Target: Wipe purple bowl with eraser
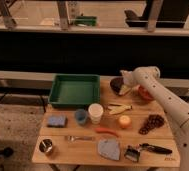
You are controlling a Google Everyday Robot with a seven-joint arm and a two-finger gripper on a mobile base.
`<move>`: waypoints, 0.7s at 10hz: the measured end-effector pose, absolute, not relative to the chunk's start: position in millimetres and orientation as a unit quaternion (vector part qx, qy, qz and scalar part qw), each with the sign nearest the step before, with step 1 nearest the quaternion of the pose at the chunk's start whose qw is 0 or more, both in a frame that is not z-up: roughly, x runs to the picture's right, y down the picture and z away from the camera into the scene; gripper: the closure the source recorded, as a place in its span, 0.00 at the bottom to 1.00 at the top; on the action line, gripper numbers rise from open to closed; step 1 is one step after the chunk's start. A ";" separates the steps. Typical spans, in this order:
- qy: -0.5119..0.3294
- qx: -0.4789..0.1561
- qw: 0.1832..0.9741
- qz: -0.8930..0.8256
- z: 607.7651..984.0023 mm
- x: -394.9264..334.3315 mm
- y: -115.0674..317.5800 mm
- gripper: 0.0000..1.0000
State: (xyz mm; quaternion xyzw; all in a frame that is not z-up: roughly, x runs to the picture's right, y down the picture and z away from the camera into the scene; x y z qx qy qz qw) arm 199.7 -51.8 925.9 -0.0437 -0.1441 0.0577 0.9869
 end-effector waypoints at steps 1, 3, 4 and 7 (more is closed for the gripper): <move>-0.146 -0.038 0.986 0.066 919.5 203.8 -56.5 0.20; -0.154 -0.019 0.985 0.075 895.7 207.7 -73.3 0.20; -0.157 -0.012 0.984 0.082 885.0 212.2 -80.7 0.20; -0.157 -0.005 0.983 0.095 862.4 236.8 -84.8 0.20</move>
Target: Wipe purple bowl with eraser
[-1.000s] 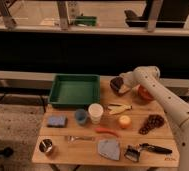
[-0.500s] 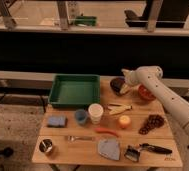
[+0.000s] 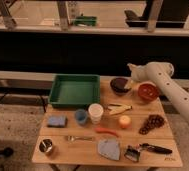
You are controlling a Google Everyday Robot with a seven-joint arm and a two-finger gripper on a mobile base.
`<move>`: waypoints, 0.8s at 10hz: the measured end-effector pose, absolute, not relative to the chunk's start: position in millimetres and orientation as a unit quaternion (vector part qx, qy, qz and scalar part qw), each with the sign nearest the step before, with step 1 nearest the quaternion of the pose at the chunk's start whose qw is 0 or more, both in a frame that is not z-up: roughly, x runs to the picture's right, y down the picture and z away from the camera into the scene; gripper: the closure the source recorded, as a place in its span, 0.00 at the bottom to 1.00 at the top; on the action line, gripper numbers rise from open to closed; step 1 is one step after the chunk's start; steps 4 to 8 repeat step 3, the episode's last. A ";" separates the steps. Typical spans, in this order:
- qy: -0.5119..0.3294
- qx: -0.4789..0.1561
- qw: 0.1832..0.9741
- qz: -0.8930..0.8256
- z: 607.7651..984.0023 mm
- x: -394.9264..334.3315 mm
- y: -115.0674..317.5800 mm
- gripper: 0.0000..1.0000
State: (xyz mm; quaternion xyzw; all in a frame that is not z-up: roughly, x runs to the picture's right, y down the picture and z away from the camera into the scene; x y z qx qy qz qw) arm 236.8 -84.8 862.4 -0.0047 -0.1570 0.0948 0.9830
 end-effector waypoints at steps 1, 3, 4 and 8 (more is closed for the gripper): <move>-0.152 -0.003 0.983 0.102 850.2 255.3 -79.1 0.20; -0.149 0.002 0.983 0.107 831.2 269.9 -73.0 0.20; -0.149 0.002 0.983 0.107 831.2 269.9 -73.0 0.20; -0.149 0.002 0.983 0.107 831.2 269.9 -73.0 0.20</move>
